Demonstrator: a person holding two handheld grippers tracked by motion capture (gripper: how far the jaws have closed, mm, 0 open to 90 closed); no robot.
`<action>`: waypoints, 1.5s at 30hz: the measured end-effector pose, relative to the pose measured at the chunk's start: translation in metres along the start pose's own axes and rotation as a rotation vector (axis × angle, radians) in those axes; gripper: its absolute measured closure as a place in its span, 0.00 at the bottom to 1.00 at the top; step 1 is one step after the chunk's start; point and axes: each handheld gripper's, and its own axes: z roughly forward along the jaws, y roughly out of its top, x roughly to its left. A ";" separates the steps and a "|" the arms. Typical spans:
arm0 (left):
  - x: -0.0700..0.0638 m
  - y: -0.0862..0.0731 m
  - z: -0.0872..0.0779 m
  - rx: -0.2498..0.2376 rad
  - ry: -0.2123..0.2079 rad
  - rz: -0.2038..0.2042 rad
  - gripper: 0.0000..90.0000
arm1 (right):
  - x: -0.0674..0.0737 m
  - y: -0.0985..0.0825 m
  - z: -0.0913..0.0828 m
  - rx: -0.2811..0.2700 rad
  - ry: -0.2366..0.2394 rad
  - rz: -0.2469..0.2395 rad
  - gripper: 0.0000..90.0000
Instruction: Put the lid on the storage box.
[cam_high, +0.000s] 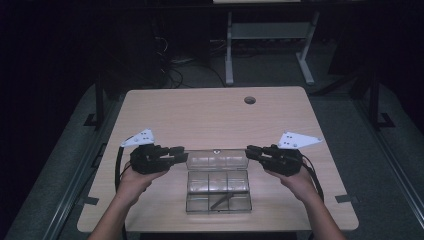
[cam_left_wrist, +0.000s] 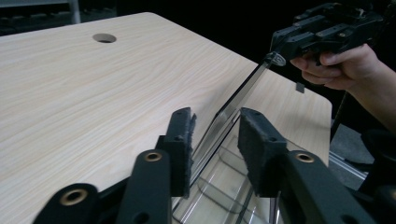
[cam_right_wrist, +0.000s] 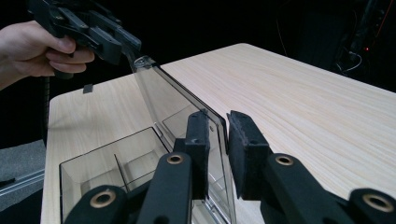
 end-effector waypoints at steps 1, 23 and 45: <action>0.000 -0.001 -0.003 -0.001 0.005 -0.003 0.71 | 0.000 0.000 0.000 0.000 0.000 -0.001 0.86; -0.016 -0.027 0.004 0.068 -0.061 0.009 1.00 | 0.013 -0.011 -0.009 0.018 0.042 -0.003 0.80; -0.025 -0.041 0.002 0.098 -0.082 0.018 1.00 | 0.024 -0.037 -0.024 0.133 0.096 0.065 0.93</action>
